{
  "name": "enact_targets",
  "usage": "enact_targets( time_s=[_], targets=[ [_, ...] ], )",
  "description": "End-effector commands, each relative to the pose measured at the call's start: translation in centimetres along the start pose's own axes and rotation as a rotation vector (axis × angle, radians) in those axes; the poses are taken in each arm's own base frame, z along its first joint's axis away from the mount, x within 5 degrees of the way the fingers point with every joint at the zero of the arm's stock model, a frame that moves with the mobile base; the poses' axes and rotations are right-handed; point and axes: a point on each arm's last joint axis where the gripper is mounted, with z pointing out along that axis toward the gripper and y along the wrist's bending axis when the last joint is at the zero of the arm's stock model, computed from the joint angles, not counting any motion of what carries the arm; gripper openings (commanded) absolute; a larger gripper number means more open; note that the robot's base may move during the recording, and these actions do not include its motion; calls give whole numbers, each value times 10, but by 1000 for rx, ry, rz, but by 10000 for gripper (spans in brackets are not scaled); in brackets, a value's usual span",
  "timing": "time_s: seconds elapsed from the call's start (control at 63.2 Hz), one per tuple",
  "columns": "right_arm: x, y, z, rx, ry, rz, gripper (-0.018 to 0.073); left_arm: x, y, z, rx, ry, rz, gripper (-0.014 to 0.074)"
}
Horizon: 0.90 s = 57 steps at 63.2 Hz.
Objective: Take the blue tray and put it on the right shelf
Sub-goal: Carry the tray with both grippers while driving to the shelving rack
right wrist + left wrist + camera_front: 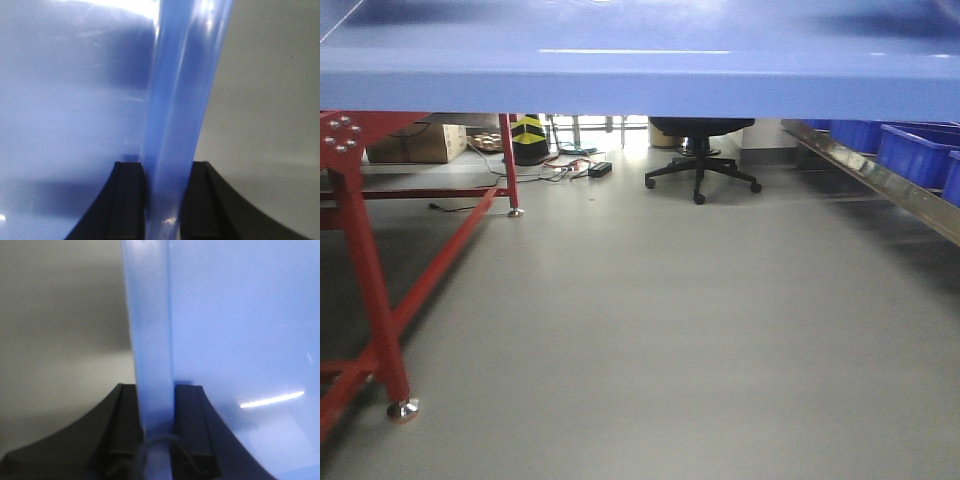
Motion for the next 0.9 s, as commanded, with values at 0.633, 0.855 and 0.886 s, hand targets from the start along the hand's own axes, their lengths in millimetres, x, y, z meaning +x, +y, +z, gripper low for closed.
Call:
enact_targets(
  time_s=[0.633,0.855,0.886],
  targets=[
    [-8,-1,-19,-28,-117,-38,57,9,-3,-18,32,37,29,-48],
    [-8,-1,-19,-28,-117,-38,57,9,-3,-18,32,37,29,-48],
    [-8,-1,-19,-28,-117,-38,57,9,-3,-18,34,37,29,-48]
  ],
)
